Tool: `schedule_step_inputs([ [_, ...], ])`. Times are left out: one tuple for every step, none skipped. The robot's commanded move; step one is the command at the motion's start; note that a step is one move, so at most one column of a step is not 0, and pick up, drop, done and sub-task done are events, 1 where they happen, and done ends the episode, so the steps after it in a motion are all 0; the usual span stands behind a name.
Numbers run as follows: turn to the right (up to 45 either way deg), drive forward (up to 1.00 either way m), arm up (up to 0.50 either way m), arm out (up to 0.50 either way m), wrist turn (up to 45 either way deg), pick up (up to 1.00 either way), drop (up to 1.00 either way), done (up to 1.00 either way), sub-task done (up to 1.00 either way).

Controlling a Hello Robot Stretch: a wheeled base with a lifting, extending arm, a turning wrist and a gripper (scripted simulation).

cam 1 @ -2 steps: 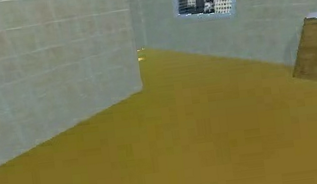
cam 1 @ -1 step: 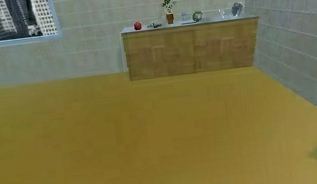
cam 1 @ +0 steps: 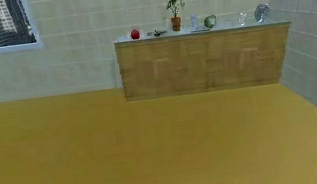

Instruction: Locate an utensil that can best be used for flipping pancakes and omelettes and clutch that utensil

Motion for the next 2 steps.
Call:
schedule_step_inputs([
  [30.0, 0.0, 0.0, 0.0, 0.0, 0.0, 0.0, 0.0, 0.0],
  [0.0, 1.0, 0.0, 0.0, 0.0, 0.0, 0.0, 0.0, 0.0],
])
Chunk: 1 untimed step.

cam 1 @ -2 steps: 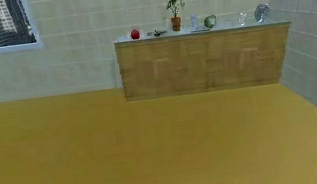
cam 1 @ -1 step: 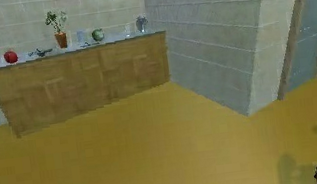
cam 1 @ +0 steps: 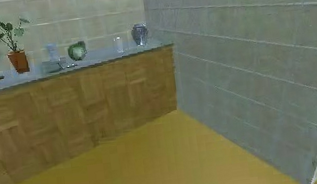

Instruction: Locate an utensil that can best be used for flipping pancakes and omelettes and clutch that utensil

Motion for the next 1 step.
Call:
schedule_step_inputs([
  [0.0, 1.0, 0.0, 0.0, 0.0, 0.0, 0.0, 0.0, 0.0],
])
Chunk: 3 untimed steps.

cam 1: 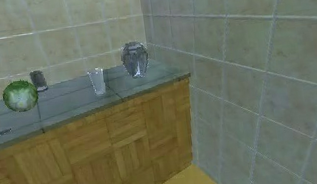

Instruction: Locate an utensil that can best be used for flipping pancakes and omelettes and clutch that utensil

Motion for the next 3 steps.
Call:
schedule_step_inputs([
  [3.0, 0.0, 0.0, 0.0, 0.0, 0.0, 0.0, 0.0, 0.0],
  [0.0, 0.55, 0.0, 0.0, 0.0, 0.0, 0.0, 0.0, 0.0],
  [-45.0, 0.0, 0.0, 0.0, 0.0, 0.0, 0.0, 0.0, 0.0],
])
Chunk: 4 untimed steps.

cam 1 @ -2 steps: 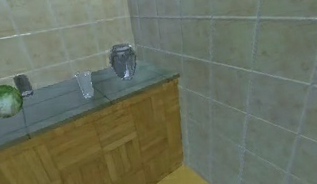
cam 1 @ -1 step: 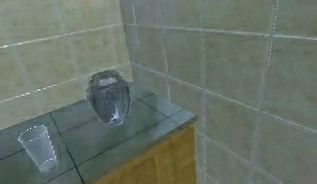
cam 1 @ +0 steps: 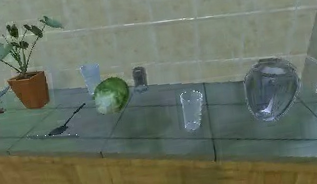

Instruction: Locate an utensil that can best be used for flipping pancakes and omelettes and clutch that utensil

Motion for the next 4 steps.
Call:
schedule_step_inputs([
  [-45.0, 0.0, 0.0, 0.0, 0.0, 0.0, 0.0, 0.0, 0.0],
  [-45.0, 0.0, 0.0, 0.0, 0.0, 0.0, 0.0, 0.0, 0.0],
  [-21.0, 0.0, 0.0, 0.0, 0.0, 0.0, 0.0, 0.0, 0.0],
  [-3.0, 0.0, 0.0, 0.0, 0.0, 0.0, 0.0, 0.0, 0.0],
])
